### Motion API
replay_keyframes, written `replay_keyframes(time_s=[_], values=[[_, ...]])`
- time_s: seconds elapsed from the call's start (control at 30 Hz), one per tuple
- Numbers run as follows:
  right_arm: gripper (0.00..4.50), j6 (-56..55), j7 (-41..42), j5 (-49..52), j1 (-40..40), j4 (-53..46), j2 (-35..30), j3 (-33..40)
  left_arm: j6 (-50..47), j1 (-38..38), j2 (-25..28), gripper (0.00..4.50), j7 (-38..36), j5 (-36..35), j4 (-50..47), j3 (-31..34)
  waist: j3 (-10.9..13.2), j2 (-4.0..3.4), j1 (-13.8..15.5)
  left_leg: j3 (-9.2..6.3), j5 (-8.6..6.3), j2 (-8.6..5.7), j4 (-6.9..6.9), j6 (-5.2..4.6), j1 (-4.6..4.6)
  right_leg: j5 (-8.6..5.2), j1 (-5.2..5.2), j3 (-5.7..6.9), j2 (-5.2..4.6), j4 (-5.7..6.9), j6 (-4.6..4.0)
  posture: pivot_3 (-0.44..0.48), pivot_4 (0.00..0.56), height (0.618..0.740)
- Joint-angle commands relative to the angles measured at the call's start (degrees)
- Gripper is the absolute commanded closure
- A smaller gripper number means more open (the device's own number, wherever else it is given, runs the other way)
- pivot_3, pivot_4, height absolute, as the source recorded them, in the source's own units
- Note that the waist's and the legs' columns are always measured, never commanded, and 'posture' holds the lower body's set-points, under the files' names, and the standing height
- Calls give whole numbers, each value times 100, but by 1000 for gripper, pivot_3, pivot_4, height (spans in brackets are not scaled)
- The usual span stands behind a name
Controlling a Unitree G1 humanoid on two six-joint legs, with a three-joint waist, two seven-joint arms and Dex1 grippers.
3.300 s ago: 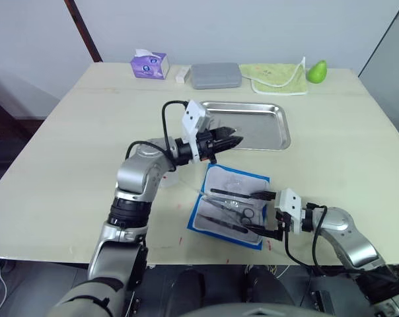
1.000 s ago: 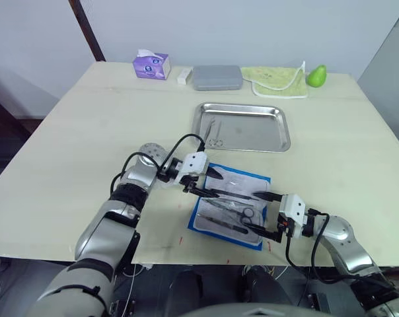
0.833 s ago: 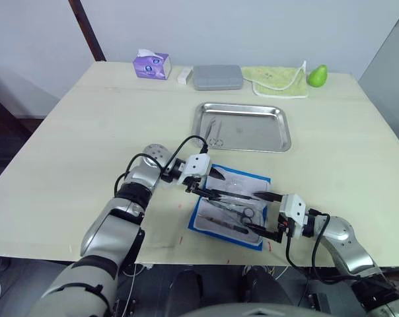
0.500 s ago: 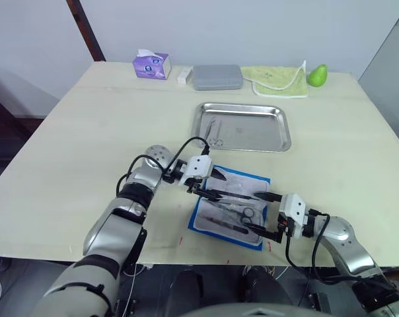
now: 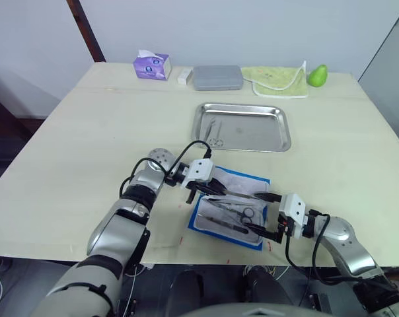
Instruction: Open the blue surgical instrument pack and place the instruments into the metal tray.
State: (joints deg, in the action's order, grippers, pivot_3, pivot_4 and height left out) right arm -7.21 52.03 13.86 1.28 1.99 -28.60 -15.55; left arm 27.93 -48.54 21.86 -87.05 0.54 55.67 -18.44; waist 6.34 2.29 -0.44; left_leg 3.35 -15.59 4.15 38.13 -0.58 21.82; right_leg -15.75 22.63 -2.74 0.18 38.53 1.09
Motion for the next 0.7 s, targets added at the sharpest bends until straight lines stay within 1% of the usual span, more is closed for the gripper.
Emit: replay_keyframes(time_s=[0.03,0.33,0.7], values=[[0,380,-17,-536,-337,507,-184,-254,-152,-34,79,4459,41,238,1,-82,0,0,1,0,0,0,0,0,0,0,0,0,0,0,0,0,150,736],[0,628,-130,-747,-146,709,-144,-451,-745,-124,295,4459,-431,159,-873,-134,2,-2,-27,-2,0,1,-1,0,1,0,1,0,4,0,-1,0,150,736],[0,876,-144,-889,-30,853,-185,-647,-1752,-385,473,4459,-531,200,-1818,-314,4,-4,-54,-2,0,6,-3,0,-5,-2,2,-6,15,3,-6,0,150,736]])
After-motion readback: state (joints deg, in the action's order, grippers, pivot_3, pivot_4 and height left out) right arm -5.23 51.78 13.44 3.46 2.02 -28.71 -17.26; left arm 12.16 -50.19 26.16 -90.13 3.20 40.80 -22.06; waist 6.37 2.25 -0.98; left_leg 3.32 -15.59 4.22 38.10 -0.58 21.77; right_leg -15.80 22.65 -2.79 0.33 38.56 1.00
